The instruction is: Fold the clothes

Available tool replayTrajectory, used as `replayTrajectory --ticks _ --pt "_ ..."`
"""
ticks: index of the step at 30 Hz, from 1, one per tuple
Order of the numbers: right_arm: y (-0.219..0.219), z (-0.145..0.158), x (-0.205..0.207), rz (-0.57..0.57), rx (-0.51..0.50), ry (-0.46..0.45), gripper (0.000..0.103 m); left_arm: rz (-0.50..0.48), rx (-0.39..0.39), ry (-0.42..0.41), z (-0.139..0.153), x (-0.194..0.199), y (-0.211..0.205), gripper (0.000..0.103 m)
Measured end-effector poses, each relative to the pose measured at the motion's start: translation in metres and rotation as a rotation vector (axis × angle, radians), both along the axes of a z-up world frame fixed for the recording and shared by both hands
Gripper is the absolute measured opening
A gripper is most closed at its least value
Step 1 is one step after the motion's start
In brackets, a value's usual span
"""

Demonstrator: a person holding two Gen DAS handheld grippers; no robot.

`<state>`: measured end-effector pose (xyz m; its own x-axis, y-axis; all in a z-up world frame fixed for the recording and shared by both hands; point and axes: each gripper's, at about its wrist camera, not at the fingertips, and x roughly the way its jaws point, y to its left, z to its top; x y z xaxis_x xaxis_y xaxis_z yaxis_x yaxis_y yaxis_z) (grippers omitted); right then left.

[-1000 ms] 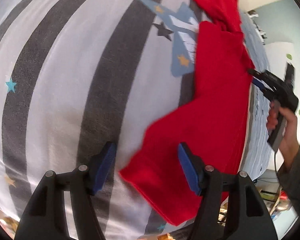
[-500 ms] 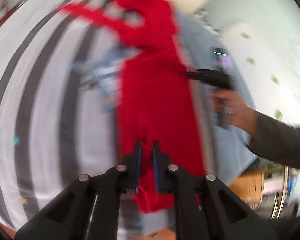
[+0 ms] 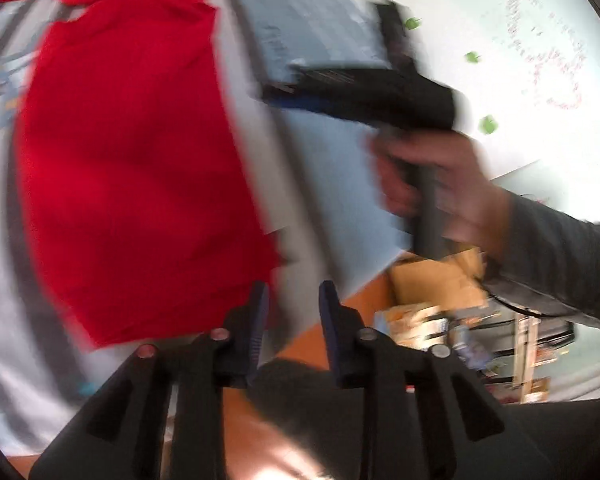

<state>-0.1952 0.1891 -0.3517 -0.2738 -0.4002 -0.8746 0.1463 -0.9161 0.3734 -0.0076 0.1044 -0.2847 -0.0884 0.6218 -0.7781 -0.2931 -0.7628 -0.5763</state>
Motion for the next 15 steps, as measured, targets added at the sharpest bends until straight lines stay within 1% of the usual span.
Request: replayTrajectory --ticks 2,3,5,7,9,10,12,14,15 --pt "-0.004 -0.002 0.035 0.007 -0.024 -0.009 0.032 0.066 -0.095 0.0 -0.017 0.0 -0.035 0.027" --pt "-0.007 -0.003 0.05 0.011 -0.033 -0.009 0.032 0.097 -0.131 -0.002 -0.024 -0.003 -0.048 0.03" --pt "-0.013 -0.006 0.076 0.007 -0.047 -0.011 0.033 0.169 -0.189 -0.003 -0.039 -0.011 -0.077 0.031" --pt "-0.019 -0.012 0.09 -0.008 -0.06 -0.016 0.033 0.227 -0.196 -0.009 -0.05 -0.018 -0.097 0.034" --pt "-0.025 -0.019 0.101 -0.02 -0.07 -0.02 0.033 0.272 -0.183 -0.025 -0.06 -0.023 -0.109 0.037" --pt "-0.028 -0.022 0.102 -0.027 -0.075 -0.024 0.033 0.282 -0.168 -0.033 -0.062 -0.024 -0.111 0.037" --pt "-0.034 -0.027 0.107 -0.032 -0.078 -0.028 0.033 0.304 -0.139 -0.04 -0.066 -0.024 -0.114 0.041" --pt "-0.039 -0.03 0.107 -0.028 -0.074 -0.023 0.033 0.31 -0.14 -0.028 -0.07 -0.023 -0.113 0.046" --pt "-0.042 -0.033 0.106 -0.025 -0.056 -0.026 0.033 0.307 -0.149 -0.026 -0.073 -0.021 -0.11 0.048"
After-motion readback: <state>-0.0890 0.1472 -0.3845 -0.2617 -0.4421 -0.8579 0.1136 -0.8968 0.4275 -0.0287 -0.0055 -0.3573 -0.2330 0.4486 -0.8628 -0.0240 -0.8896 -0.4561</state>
